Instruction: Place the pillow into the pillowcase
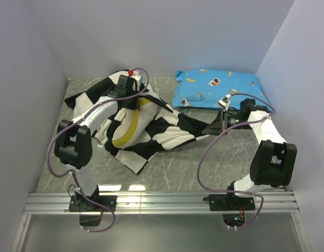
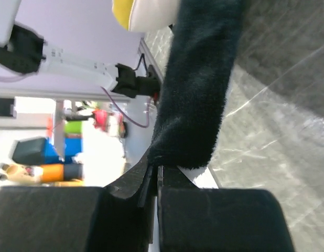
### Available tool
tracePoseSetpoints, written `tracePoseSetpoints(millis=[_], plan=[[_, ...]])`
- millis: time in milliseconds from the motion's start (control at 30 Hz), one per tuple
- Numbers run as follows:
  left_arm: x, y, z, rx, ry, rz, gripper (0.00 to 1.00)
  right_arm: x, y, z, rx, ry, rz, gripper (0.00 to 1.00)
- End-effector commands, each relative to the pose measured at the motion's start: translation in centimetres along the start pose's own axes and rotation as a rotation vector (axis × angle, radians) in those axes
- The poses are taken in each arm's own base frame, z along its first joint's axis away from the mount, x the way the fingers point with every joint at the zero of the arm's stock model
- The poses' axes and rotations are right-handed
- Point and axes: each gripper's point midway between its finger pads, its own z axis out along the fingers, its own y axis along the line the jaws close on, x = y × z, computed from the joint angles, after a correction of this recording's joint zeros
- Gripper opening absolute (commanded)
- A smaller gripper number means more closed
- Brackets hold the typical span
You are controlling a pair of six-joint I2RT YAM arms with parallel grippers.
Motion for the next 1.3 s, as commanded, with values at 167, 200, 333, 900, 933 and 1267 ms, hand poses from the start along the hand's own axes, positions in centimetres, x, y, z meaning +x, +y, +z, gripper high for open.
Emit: tracePoseSetpoints(millis=[167, 200, 333, 900, 933, 1267], plan=[[1.9, 10.5, -4.3, -0.413, -0.034, -0.012, 0.0, -3.4, 9.9, 1.9, -0.033, -0.117, -0.178, 0.0], [2.3, 9.9, -4.2, -0.388, -0.034, -0.018, 0.0, -3.5, 11.7, 2.5, -0.053, -0.126, -0.224, 0.0], [3.7, 4.7, -3.5, -0.315, -0.045, -0.07, 0.0, -4.0, 16.5, 4.4, -0.175, -0.098, -0.205, 0.0], [-4.6, 26.7, -5.6, -0.954, -0.199, -0.324, 0.0, -2.8, 27.8, -2.3, -0.369, -0.177, -0.377, 0.0], [-5.5, 28.8, -7.4, -0.992, -0.231, -0.352, 0.0, -3.2, 27.1, -2.2, -0.348, -0.177, -0.329, 0.0], [-5.6, 14.6, -11.8, -0.75, -0.355, -0.086, 0.01, -7.1, 18.5, 2.0, -0.248, -0.184, -0.189, 0.0]])
